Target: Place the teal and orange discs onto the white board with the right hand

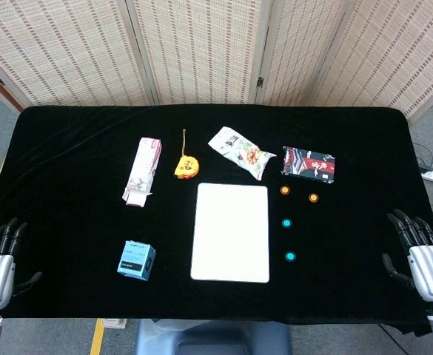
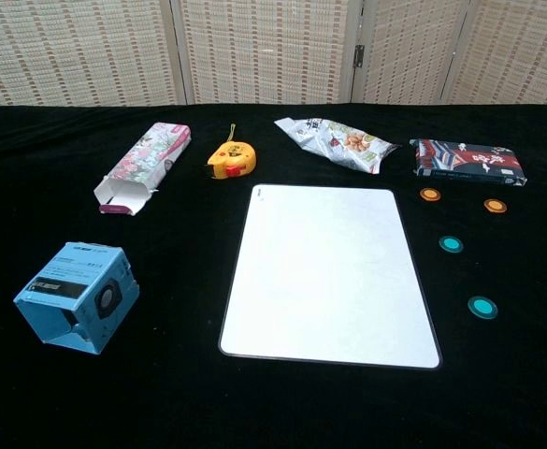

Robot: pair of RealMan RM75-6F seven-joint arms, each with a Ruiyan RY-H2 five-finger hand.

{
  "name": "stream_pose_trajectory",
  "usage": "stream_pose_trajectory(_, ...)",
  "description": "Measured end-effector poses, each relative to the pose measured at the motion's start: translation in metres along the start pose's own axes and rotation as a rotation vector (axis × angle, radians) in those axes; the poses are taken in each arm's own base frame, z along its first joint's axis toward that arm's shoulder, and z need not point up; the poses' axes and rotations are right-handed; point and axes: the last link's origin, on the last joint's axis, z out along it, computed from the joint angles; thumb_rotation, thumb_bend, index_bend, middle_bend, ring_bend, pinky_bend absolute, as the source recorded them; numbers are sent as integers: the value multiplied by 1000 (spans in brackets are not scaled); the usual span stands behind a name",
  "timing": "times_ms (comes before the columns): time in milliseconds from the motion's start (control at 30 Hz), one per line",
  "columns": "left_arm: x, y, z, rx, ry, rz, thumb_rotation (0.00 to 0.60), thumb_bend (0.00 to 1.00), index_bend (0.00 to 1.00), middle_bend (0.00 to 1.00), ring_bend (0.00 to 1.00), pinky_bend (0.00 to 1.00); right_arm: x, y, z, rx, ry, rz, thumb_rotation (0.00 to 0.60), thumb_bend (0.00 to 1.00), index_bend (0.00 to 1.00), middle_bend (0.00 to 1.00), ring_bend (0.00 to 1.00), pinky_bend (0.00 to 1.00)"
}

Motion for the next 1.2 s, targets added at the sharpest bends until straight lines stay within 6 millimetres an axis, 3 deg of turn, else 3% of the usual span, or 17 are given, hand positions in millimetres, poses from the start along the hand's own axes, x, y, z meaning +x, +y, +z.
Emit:
stream_pose_trajectory(500,-2,0,2,-4,-4,-6,600,193,26,21,26,0,-6,-6,4,20,-14,-4,600,485,33,69,111,44)
stream_pose_trajectory(733,-2,3,2,-16,2,-12,600,193,25,21,26,0,-18,-20,17,91,-88,-24,600,485,95,81,110,44)
stream_pose_trajectory(967,-2,4,2,-24,0,-14,600,193,26,21,26,0,-48,-47,42,191,-199,-57,600,485,256,101,110,44)
stream_pose_trajectory(1200,-3,5,2,-30,-11,-16,600,193,26,21,26,0,-88,-78,64,280,-324,-92,600,485,310,104,100,44)
